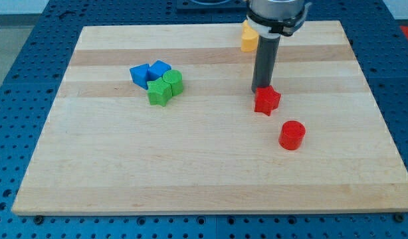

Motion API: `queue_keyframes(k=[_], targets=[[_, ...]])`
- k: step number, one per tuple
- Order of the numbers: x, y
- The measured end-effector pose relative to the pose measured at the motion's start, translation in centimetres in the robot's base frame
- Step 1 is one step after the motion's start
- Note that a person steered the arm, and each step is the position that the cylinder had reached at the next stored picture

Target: Nudge the red star right a bit

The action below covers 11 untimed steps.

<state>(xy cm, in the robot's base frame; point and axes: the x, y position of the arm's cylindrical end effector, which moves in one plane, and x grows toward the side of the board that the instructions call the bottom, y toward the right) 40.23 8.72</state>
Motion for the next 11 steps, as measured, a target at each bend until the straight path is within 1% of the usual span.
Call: queue_keyframes(k=[1,3,5,7,10,11], targets=[[0.3,-0.1],[1.9,-8.5],[2.6,-4.5],[4.3,-3.0],[4.2,-2.6],[2.7,-2.2]])
